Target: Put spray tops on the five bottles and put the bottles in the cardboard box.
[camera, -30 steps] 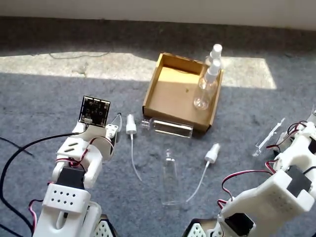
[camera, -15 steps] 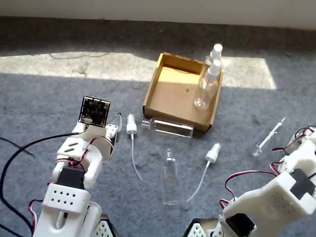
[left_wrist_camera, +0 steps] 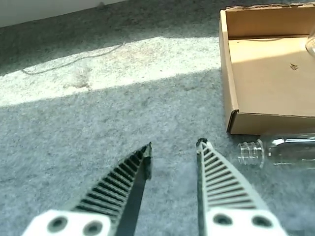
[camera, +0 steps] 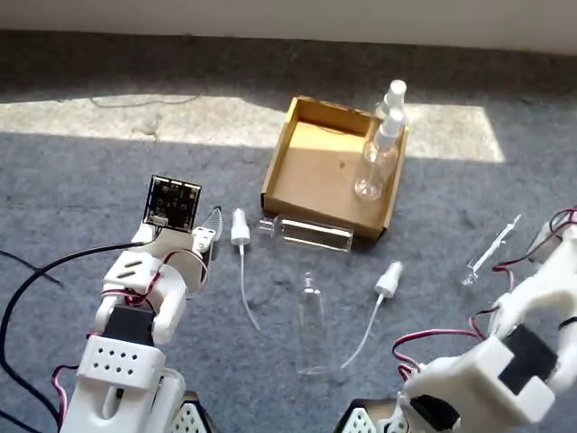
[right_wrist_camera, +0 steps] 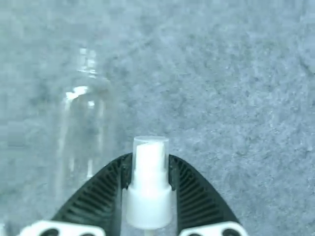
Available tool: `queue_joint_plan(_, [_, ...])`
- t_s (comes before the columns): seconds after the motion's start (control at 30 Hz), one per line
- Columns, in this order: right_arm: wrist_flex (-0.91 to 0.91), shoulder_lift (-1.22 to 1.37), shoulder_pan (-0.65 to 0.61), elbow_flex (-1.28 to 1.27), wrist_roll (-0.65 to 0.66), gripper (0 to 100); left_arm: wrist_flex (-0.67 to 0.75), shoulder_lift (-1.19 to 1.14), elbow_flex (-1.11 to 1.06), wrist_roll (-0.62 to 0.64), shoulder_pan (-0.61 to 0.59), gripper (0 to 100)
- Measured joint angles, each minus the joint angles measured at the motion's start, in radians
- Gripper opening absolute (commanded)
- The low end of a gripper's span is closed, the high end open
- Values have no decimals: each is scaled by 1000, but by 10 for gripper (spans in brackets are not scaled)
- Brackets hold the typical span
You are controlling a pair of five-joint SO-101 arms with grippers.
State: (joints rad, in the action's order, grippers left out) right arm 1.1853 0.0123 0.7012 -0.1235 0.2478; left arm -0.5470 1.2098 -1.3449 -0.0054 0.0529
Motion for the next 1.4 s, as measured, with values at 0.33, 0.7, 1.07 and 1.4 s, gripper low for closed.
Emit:
queue_joint_plan(0.33, [290, -318, -643, 146, -218, 5, 0, 3, 66, -2, -358, 147])
queue_joint_plan(0.7, [86, -66, -1330, 149, -353, 5, 0, 5, -61, -2, -545, 147])
queue_joint_plan(1.07, [-58, 206, -1384, 147, -548, 6, 0, 5, -138, -2, -503, 147])
queue_joint_plan(1.4, [-12, 215, -1436, 147, -549, 214, 0, 5, -157, -2, -499, 149])
